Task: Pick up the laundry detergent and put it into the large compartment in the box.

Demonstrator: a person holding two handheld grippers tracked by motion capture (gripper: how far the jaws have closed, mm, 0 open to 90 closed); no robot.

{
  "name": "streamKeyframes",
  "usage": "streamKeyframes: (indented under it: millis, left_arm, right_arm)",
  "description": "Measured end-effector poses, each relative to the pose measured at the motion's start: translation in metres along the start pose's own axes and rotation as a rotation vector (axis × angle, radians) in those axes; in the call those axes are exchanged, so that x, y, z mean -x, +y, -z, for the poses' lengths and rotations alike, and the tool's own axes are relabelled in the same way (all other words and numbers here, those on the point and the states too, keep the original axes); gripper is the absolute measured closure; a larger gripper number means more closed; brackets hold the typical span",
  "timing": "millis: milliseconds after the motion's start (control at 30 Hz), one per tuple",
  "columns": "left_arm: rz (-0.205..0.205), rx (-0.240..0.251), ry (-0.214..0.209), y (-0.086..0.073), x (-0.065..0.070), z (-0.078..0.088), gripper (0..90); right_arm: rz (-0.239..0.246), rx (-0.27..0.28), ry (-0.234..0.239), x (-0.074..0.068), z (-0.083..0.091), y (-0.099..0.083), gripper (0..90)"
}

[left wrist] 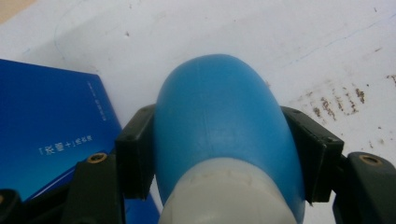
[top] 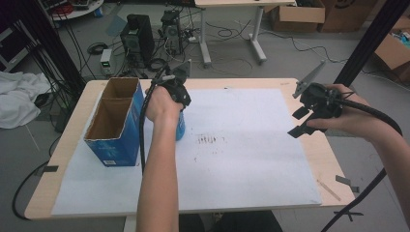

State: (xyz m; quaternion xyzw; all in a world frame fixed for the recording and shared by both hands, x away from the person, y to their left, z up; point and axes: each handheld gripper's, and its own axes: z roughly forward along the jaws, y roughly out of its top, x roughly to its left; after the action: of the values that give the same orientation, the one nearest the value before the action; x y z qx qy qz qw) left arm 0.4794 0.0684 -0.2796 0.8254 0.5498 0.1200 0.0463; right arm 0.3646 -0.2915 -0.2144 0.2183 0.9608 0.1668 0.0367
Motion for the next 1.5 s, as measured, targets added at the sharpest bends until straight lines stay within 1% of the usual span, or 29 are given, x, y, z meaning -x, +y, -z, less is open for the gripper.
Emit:
streamKeyframes:
  millis: [100,133,267,333,433,600,700,767,900,933,1067,1233,1367,1467,1500]
  left_arm:
    - [-0.018,-0.002,-0.006,0.001,0.0,0.008,35.8]
    - [-0.022,0.005,-0.011,0.001,-0.001,0.011,35.8]
    - [-0.054,-0.008,-0.016,0.002,-0.001,0.023,36.1]
    - [-0.063,-0.008,-0.018,0.002,-0.002,0.028,36.3]
    - [-0.085,-0.022,-0.018,0.002,-0.003,0.037,36.5]
    - [-0.104,-0.018,-0.017,0.001,-0.005,0.055,36.7]
    - [-0.108,-0.012,-0.017,-0.001,-0.008,0.07,36.8]
    - [-0.111,-0.016,-0.017,-0.001,-0.009,0.078,36.8]
    - [-0.094,-0.006,-0.009,-0.004,-0.015,0.097,37.0]
    - [-0.083,0.002,-0.008,-0.005,-0.017,0.102,37.1]
    - [-0.053,0.016,0.0,-0.011,-0.028,0.12,37.2]
    - [-0.011,0.027,0.013,-0.02,-0.043,0.138,37.3]
    - [0.027,0.031,0.033,-0.028,-0.055,0.152,37.3]
    - [0.069,0.049,0.045,-0.034,-0.065,0.164,37.4]
    - [0.078,0.055,0.046,-0.036,-0.068,0.167,37.4]
  right_arm:
    - [-0.003,-0.004,-0.001,-0.001,0.0,0.001,29.1]
    - [-0.003,-0.003,-0.001,-0.001,0.001,0.002,29.1]
    - [0.006,0.0,-0.001,-0.002,0.001,0.003,29.2]
    - [0.002,-0.005,-0.002,-0.003,0.001,0.004,29.2]
    - [0.002,-0.003,-0.004,-0.003,0.002,0.004,29.2]
    - [0.01,0.003,-0.003,-0.004,0.003,0.005,29.2]
    - [0.011,0.002,-0.003,-0.005,0.003,0.005,29.2]
    - [0.009,0.004,-0.001,-0.005,0.003,0.006,29.1]
    - [0.013,0.005,-0.001,-0.006,0.003,0.007,29.2]
    - [0.015,0.003,-0.003,-0.006,0.003,0.007,29.2]
    - [0.017,0.002,-0.003,-0.008,0.003,0.008,29.2]
    - [0.019,0.0,-0.003,-0.01,0.003,0.01,29.1]
    - [0.02,-0.006,-0.002,-0.01,0.002,0.011,29.2]
    - [0.017,-0.012,0.001,-0.011,0.001,0.012,29.1]
    - [0.023,-0.014,0.001,-0.011,0.0,0.012,28.9]
